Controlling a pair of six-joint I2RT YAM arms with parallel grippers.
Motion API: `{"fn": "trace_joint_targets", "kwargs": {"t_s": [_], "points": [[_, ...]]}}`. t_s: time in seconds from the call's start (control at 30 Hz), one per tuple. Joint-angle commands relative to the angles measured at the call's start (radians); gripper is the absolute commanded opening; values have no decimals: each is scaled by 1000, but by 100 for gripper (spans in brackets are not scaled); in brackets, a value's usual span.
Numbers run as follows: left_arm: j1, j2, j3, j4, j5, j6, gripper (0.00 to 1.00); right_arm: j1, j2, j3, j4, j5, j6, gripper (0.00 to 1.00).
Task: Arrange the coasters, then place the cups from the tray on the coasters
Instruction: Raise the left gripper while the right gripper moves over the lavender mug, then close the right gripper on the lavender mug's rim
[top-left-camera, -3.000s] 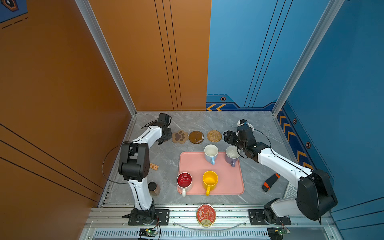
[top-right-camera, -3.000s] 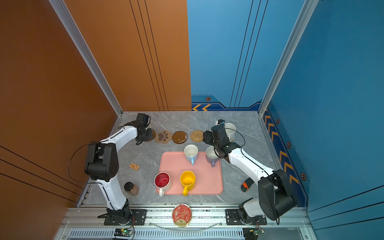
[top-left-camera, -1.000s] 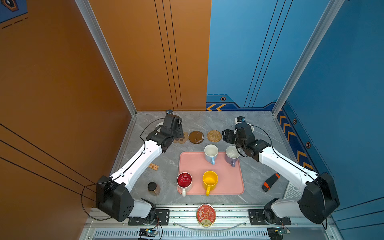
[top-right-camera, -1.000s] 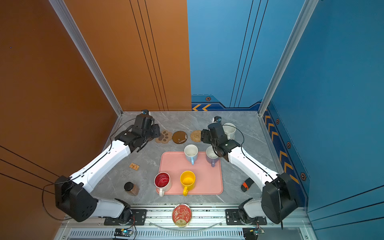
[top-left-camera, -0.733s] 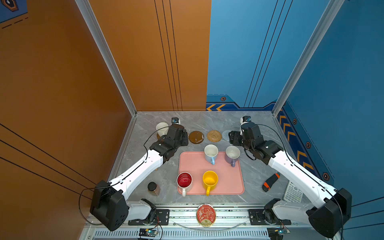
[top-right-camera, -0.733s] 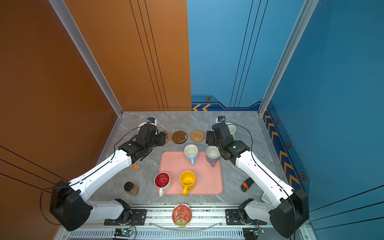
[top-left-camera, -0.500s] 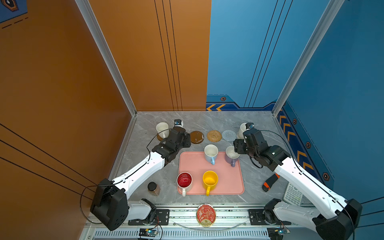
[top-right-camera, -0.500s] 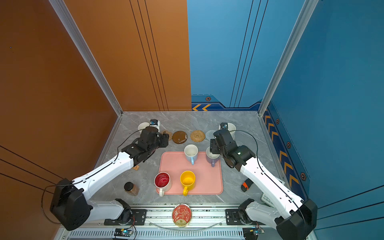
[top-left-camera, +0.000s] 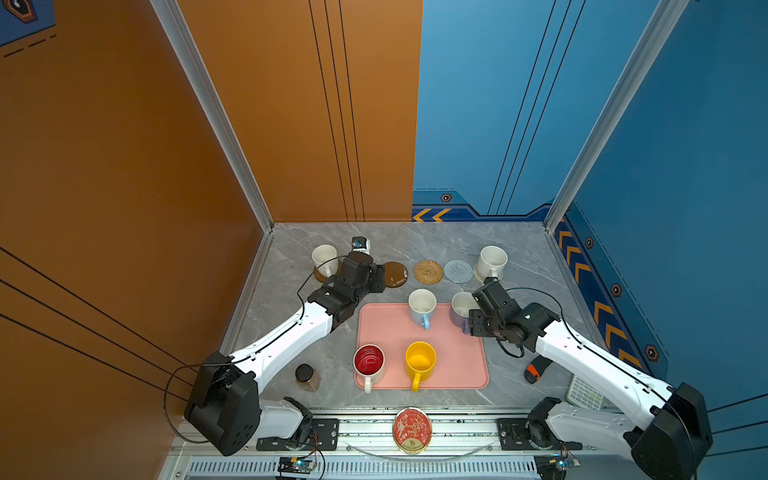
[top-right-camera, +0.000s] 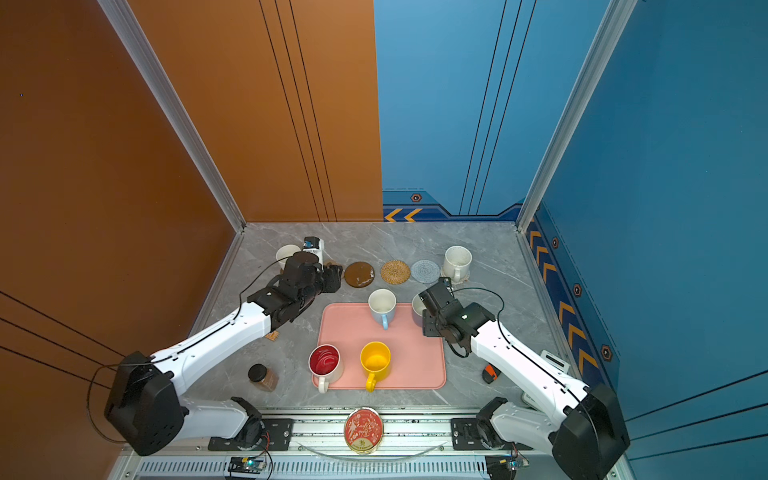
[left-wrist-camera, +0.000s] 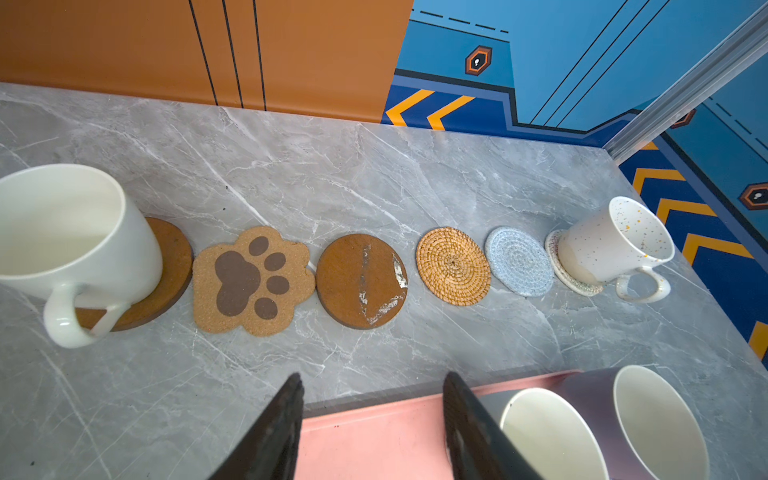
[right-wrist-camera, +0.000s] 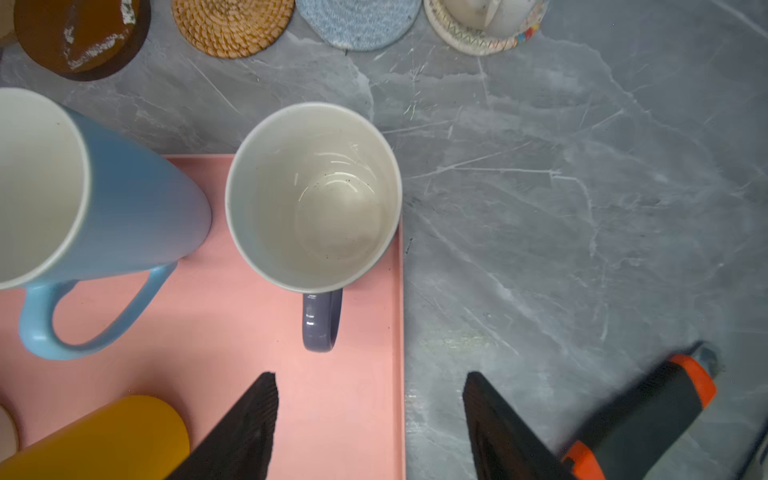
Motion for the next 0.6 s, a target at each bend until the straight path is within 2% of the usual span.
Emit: {"fn": "trace_joint_targets", "kwargs": {"t_s": [0.0, 0.27, 0.57], "points": [[-8, -11, -14, 15, 10, 19, 55, 6, 43, -14, 63, -39, 29, 69], [-7, -9, -18, 18, 8, 25, 55, 7, 145, -7, 111, -36, 36, 67], [-3, -5, -17, 12, -1, 32, 55, 6, 213, 0, 149, -22, 40, 59]]}}
